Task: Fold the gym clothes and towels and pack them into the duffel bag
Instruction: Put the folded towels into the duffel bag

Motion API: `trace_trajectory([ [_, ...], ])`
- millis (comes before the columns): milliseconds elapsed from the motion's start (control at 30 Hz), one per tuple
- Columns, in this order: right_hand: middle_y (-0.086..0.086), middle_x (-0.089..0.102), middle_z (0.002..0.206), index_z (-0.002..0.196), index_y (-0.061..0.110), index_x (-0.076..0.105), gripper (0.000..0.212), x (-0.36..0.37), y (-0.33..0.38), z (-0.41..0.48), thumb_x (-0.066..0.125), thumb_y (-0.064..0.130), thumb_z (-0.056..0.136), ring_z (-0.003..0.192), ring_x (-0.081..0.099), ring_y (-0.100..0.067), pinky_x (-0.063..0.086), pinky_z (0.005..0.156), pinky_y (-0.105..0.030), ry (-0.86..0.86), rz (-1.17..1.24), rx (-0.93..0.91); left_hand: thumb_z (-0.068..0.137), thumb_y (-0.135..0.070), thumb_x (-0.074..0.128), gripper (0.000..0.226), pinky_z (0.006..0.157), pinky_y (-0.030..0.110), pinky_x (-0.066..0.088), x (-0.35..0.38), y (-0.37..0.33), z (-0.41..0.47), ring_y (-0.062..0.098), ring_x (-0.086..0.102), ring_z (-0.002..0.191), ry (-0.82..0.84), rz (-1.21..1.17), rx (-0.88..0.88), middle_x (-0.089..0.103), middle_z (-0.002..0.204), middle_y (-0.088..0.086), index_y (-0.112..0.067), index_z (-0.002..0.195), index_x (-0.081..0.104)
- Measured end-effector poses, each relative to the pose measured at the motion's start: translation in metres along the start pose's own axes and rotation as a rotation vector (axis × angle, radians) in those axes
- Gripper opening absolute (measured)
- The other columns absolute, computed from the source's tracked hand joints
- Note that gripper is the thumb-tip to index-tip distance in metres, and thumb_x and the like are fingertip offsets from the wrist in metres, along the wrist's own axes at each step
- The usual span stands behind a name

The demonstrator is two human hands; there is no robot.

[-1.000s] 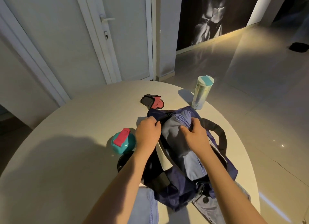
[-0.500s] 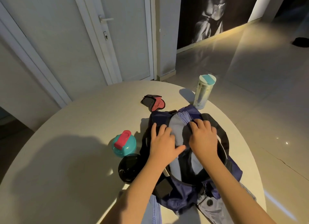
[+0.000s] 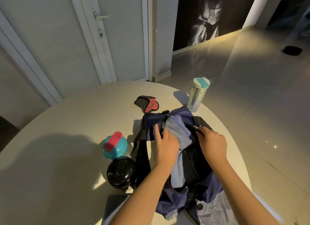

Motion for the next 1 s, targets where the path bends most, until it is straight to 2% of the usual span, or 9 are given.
trace_trajectory([
  [67,-0.016,0.069,0.075,0.092,0.009,0.071,0.015,-0.003,-0.005,0.004,0.062,0.020,0.089,0.067,0.062,-0.039,0.030,0.056,-0.030,-0.008,0.034,0.026,0.067,-0.015,0.075,0.016,0.112,0.063,0.016,-0.005,0.004,0.001,0.025,0.055,0.108,-0.015,0.030,0.035,0.064,0.083,0.003,-0.019,0.081,0.068],
  [133,-0.015,0.070,0.082,0.095,0.010,0.069,0.018,-0.002,-0.007,0.006,0.058,0.024,0.092,0.074,0.062,-0.038,0.029,0.058,-0.030,0.007,0.060,0.023,0.061,-0.020,0.080,0.029,0.112,0.057,0.025,-0.002,0.002,0.005,0.023,0.060,0.101,-0.085,0.024,0.090,0.066,0.085,0.002,-0.018,0.088,0.070],
  [200,-0.014,0.070,0.086,0.099,0.011,0.069,0.020,0.000,-0.007,0.005,0.056,0.026,0.093,0.077,0.062,-0.037,0.029,0.059,-0.029,0.014,0.096,0.023,0.064,-0.030,0.081,0.055,0.115,0.053,0.015,0.007,-0.004,0.002,0.025,0.059,0.109,-0.081,-0.013,0.169,0.066,0.107,0.006,-0.022,0.117,0.065],
  [267,-0.013,0.071,0.087,0.101,0.012,0.068,0.022,0.000,-0.007,0.004,0.054,0.028,0.094,0.078,0.062,-0.037,0.030,0.059,-0.029,0.012,0.115,0.032,0.088,-0.032,0.061,0.071,0.116,0.053,0.001,0.025,-0.005,0.000,0.032,0.036,0.134,-0.010,-0.013,0.217,0.041,0.144,0.014,-0.030,0.149,0.024],
  [300,-0.013,0.071,0.087,0.101,0.013,0.068,0.022,-0.001,-0.008,0.004,0.053,0.028,0.094,0.078,0.062,-0.036,0.030,0.059,-0.029,0.011,0.122,0.039,0.097,-0.032,0.047,0.068,0.116,0.054,-0.005,0.035,-0.007,0.000,0.033,0.021,0.141,0.042,0.016,0.257,0.023,0.154,0.015,-0.031,0.151,0.006],
  [400,-0.011,0.071,0.088,0.101,0.014,0.067,0.022,-0.004,-0.009,0.004,0.053,0.029,0.095,0.079,0.061,-0.035,0.029,0.059,-0.028,0.024,0.140,0.046,0.097,-0.054,0.029,0.069,0.112,0.055,-0.014,0.032,-0.006,0.002,0.032,-0.005,0.146,0.082,0.017,0.268,-0.006,0.160,0.007,-0.025,0.152,0.000],
  [500,-0.010,0.071,0.088,0.102,0.014,0.068,0.023,-0.005,-0.006,0.004,0.053,0.029,0.095,0.078,0.062,-0.033,0.029,0.060,-0.027,0.036,0.169,0.029,0.088,-0.073,0.018,0.086,0.112,0.057,-0.015,0.027,-0.011,0.008,0.029,-0.010,0.146,0.086,-0.070,0.229,-0.010,0.159,0.008,-0.019,0.152,-0.002],
  [767,-0.008,0.071,0.086,0.103,0.014,0.068,0.024,0.000,-0.007,-0.003,0.051,0.029,0.096,0.074,0.062,-0.028,0.033,0.061,-0.025,0.045,0.211,0.019,0.093,-0.067,0.011,0.076,0.115,0.053,-0.011,0.051,-0.020,0.026,0.025,-0.011,0.146,0.258,-0.088,0.218,-0.011,0.159,0.006,-0.022,0.151,-0.008],
  [1000,-0.006,0.072,0.088,0.106,0.016,0.068,0.025,0.004,-0.017,-0.008,0.050,0.031,0.096,0.076,0.063,-0.027,0.036,0.061,-0.026,0.074,0.190,0.009,0.091,-0.068,0.009,0.077,0.116,0.049,-0.010,0.045,-0.020,0.019,0.025,-0.011,0.146,0.181,-0.132,0.234,-0.010,0.160,0.005,-0.023,0.152,-0.007],
])
Point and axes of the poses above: each hand's wrist, its own z-axis towards the middle knuckle, its own x-axis out of the palm, y = z × x, the point moved 8 cm from there along z, towards the middle knuckle
